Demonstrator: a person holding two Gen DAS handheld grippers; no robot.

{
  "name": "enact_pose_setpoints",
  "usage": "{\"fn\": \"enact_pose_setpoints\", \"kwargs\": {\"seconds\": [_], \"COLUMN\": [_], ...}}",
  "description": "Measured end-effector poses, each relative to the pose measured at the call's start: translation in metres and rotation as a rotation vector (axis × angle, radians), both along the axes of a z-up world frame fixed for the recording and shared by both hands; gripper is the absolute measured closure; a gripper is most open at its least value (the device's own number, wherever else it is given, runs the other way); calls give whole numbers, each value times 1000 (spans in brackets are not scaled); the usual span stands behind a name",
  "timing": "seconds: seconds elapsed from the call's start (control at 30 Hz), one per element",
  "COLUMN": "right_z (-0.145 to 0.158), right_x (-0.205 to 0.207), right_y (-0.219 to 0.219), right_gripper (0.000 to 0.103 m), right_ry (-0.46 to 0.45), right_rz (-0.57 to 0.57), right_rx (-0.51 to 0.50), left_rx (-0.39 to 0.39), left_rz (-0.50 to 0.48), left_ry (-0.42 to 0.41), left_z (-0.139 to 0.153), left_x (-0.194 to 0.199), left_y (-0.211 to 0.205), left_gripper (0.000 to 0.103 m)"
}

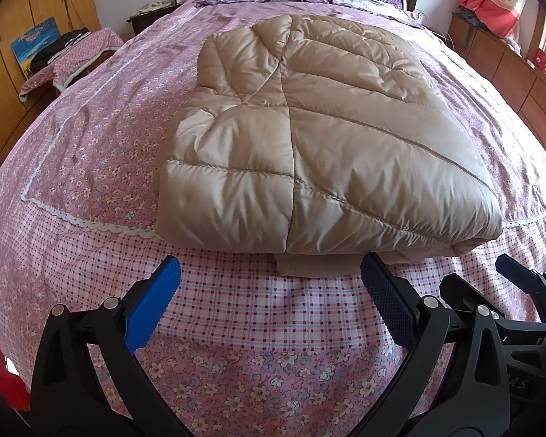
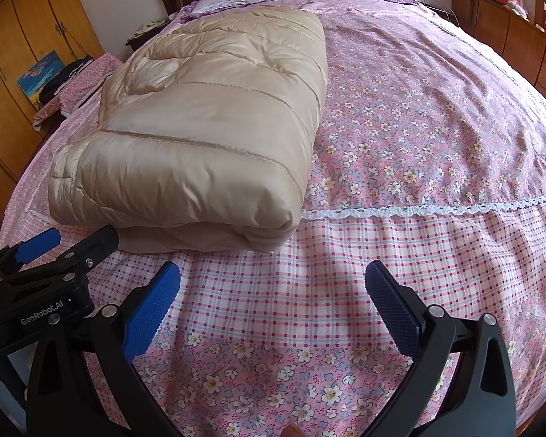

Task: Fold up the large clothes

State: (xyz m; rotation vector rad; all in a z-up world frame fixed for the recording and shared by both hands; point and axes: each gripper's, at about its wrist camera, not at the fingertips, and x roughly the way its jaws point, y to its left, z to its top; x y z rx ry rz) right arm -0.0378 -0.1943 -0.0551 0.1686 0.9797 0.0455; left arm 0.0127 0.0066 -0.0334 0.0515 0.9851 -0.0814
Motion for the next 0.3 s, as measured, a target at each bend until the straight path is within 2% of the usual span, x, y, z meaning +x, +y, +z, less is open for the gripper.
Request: {"fn": "enact_pose_setpoints", "kwargs": {"seconds": [0.3], "right_z": [-1], "right_x": [-1], "right_y": [2], "right_gripper": [5], "right_ry": [-4], "right_rz": [-3], "right_rx": [-21], "left_rx": [-17], "left_rz": [5], "left_ry": [25], "left_z": [-4], "left_x": [1], "left_y": [8], "left_gripper": [4]}}
